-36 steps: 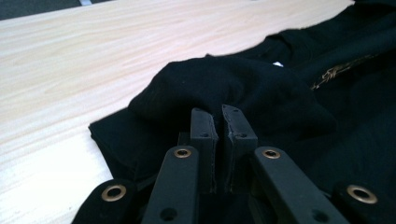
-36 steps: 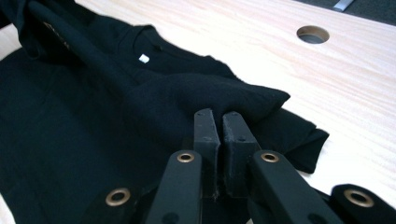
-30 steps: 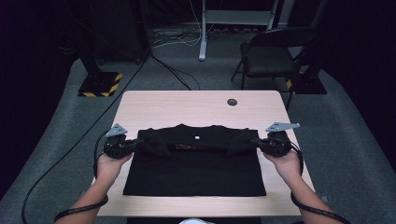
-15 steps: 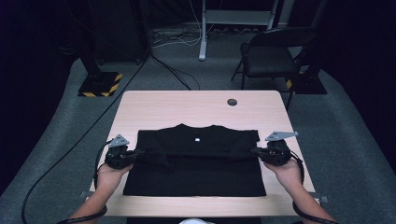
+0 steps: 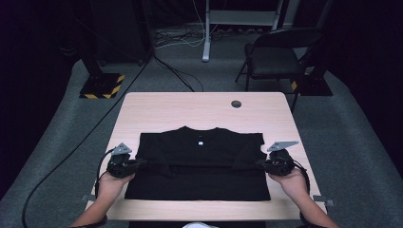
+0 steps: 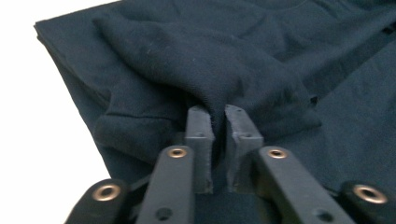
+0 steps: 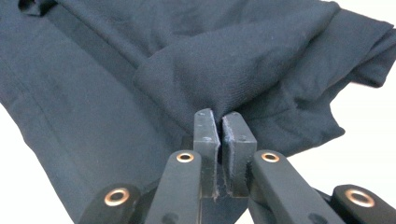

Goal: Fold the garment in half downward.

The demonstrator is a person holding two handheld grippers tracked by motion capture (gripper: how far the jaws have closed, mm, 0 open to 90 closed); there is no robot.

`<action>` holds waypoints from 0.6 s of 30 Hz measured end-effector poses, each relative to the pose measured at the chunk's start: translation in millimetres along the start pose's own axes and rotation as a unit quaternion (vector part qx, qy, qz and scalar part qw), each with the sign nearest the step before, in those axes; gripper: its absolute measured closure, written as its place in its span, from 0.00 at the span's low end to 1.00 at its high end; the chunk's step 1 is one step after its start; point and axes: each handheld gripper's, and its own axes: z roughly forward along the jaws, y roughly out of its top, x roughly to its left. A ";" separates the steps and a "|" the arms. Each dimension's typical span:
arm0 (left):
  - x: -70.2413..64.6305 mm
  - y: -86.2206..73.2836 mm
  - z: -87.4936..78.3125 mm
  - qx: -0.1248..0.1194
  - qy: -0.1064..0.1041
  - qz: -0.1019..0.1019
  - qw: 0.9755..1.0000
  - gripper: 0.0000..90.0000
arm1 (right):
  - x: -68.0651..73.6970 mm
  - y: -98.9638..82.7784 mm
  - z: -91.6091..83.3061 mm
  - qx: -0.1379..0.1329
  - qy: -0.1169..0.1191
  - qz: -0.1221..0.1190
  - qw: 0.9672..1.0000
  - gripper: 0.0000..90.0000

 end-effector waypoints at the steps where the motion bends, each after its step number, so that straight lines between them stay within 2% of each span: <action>1: 0.2 -0.6 0.5 0.003 -0.001 -0.002 1.000 0.87 | -0.1 -1.6 1.6 0.004 0.001 0.003 1.000 0.93; 6: 2.2 -0.8 -1.0 0.010 -0.002 -0.008 1.000 0.76 | 0.0 -3.4 6.2 0.017 0.009 0.014 1.000 0.81; 9: 4.5 2.6 -2.0 0.007 -0.001 -0.026 1.000 0.61 | 0.0 1.4 4.2 0.008 0.006 0.019 1.000 0.73; 12: 4.7 6.9 -0.6 0.006 0.001 -0.021 1.000 0.57 | -2.0 7.7 4.9 0.004 0.001 0.027 1.000 0.68; 15: 3.3 12.1 3.9 0.005 0.000 -0.019 1.000 0.57 | -3.8 13.4 9.1 0.002 -0.008 0.028 1.000 0.65; 18: 3.7 18.0 10.7 0.008 0.001 -0.019 1.000 0.57 | -7.7 18.1 15.2 -0.002 -0.010 0.040 0.999 0.63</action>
